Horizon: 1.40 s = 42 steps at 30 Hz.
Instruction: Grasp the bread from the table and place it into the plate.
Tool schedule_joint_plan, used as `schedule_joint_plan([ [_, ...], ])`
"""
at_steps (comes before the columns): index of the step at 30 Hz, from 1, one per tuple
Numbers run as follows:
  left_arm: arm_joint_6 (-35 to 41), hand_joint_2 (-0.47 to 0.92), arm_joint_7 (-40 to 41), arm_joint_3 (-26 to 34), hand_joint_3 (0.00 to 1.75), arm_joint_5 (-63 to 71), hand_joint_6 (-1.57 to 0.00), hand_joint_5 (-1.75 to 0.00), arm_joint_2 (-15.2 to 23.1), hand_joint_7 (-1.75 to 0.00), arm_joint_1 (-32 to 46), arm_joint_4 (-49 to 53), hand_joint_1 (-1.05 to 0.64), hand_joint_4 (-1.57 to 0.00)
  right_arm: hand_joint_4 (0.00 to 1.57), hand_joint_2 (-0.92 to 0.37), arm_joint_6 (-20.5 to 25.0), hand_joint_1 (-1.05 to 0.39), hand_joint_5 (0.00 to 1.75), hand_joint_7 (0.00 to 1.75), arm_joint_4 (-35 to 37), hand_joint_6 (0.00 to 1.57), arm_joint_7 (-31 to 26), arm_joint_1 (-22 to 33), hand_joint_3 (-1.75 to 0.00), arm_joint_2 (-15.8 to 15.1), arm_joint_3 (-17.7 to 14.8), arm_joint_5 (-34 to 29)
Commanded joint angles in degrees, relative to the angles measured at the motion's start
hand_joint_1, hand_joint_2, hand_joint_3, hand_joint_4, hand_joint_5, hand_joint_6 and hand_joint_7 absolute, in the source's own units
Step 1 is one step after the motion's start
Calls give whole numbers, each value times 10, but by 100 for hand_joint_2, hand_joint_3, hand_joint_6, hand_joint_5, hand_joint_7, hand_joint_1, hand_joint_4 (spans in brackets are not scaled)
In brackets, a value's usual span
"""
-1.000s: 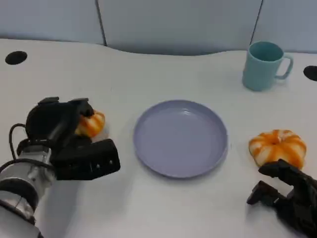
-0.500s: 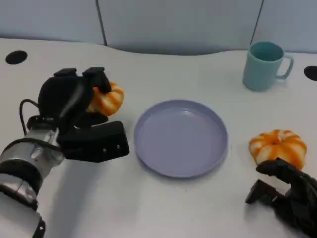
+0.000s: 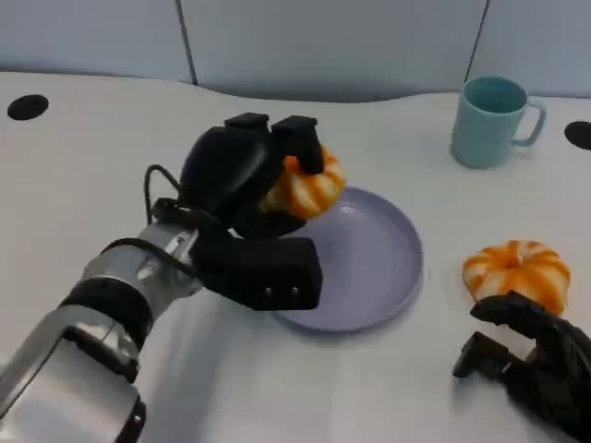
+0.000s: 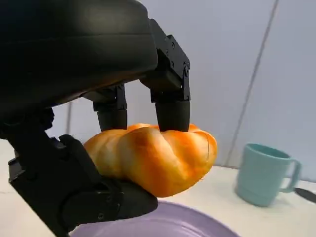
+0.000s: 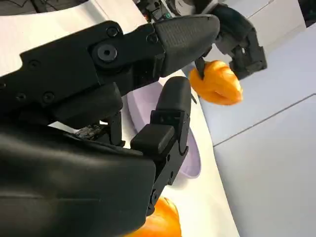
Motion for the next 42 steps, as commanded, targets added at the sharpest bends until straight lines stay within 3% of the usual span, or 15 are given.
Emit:
schedule_joint_plan([
  [1,-28,35,-18,-19,136,9,-77,-175,-16,-175,-16,0,-13,-97,65,-92,10,-42,140,89,7,72,-13,15,-15,-2,2,-7],
  [12,-12,35,-60,-49,135,24,-77,-175,-49,-175,-17,13,-17,-101,64,-92,3,-43,142,90,1,71,-17,18,-15,-1,10,-11],
  [15,0,38,-81,-54,132,28,-83,-175,-51,-156,-19,16,-20,-99,64,-92,7,-43,141,90,-3,71,-19,20,-16,0,12,-11],
  [19,29,42,-98,-67,125,37,-77,-175,-53,-173,-22,18,-22,-101,64,-92,5,-43,141,91,-11,71,-21,24,-17,2,14,-11],
  [24,44,46,-104,-77,120,42,-76,-175,-54,-175,-24,16,-24,-101,64,-92,5,-43,141,91,-15,70,-24,27,-18,3,15,-11],
  [31,62,56,-100,-97,100,63,-71,-175,-53,-175,-35,15,-22,-98,63,-92,3,-44,141,94,-18,68,-24,28,-18,4,16,-11],
  [33,55,59,-103,-95,92,60,-73,-175,-52,-150,-35,14,-22,-88,63,-92,3,-44,140,94,-17,68,-24,27,-18,4,16,-11],
  [37,48,61,-107,-91,88,56,-76,-175,-50,-140,-35,15,-22,-84,63,-92,4,-44,140,95,-14,67,-23,26,-17,4,16,-11],
  [38,44,62,-109,-89,77,54,-59,-160,-49,-115,-35,15,-24,-67,63,-92,4,-44,140,95,-13,67,-23,25,-17,4,15,-10],
  [39,42,69,-110,-87,59,53,-58,-148,-48,-82,-35,15,-25,-57,63,-92,4,-44,140,95,-12,67,-23,24,-18,4,14,-10],
  [40,48,72,-120,-85,50,51,-58,-144,-49,-68,-37,15,-26,-54,63,-92,4,-44,139,95,-12,67,-24,24,-18,5,14,-9],
  [42,56,83,-132,-83,25,50,-47,-100,-49,-30,-39,15,-33,-37,64,-92,1,-44,139,95,-12,67,-25,24,-16,6,13,-10],
])
